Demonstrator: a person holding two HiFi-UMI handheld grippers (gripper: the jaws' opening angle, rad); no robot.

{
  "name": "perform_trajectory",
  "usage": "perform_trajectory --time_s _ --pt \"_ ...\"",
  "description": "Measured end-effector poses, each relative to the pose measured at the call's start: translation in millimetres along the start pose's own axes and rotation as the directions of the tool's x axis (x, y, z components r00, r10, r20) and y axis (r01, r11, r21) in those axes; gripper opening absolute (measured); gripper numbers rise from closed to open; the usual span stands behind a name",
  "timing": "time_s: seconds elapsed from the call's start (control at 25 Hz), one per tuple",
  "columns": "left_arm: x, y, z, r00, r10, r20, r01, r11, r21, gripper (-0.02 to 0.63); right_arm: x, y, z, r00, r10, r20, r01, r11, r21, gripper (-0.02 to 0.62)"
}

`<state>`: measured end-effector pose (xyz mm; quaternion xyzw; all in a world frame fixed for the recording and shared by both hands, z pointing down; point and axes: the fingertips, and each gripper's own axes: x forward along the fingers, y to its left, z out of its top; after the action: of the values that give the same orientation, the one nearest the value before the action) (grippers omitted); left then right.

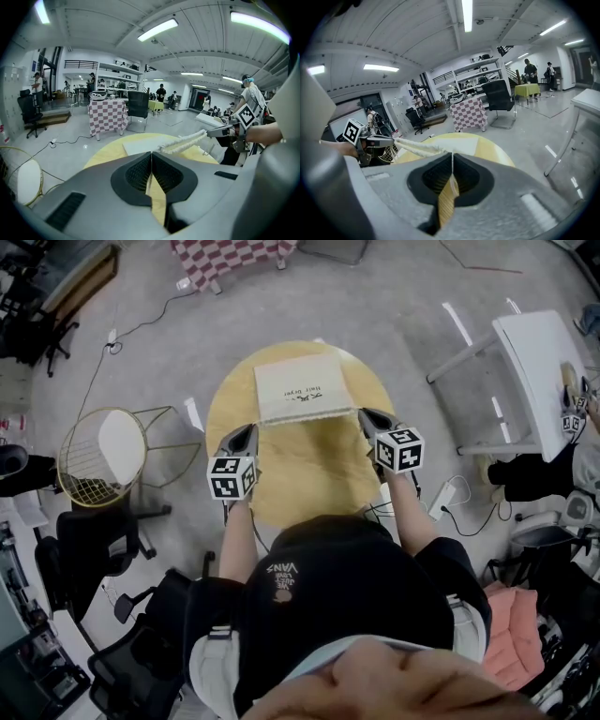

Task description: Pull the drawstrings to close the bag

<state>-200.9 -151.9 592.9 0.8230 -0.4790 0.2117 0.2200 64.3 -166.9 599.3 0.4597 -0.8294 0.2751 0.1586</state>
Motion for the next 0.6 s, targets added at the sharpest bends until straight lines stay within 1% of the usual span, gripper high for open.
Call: perform_trajectory --time_s 0.2,0.48,0.6 --pt "-11.0 -8.5 10.4 0.999 0.022 0.048 -0.02 0.999 -0.028 0.017 -10.9 -3.0 15.5 0.999 0.019 0.032 -0.019 1.0 -0.007 0.002" --pt "-24.3 -19.6 26.5 0.993 0.065 0.102 -0.062 0.997 -0.033 0.017 -22.2 -8.2 32.1 0.997 0.044 0.064 -0.043 0.999 -0.016 0.002" --pt "-30.5 -21.6 30.2 0.989 0.086 0.121 -0.081 0.996 -0.047 0.017 -25.6 -9.3 37.9 0.996 0.054 0.071 -0.053 0.998 -0.025 0.002"
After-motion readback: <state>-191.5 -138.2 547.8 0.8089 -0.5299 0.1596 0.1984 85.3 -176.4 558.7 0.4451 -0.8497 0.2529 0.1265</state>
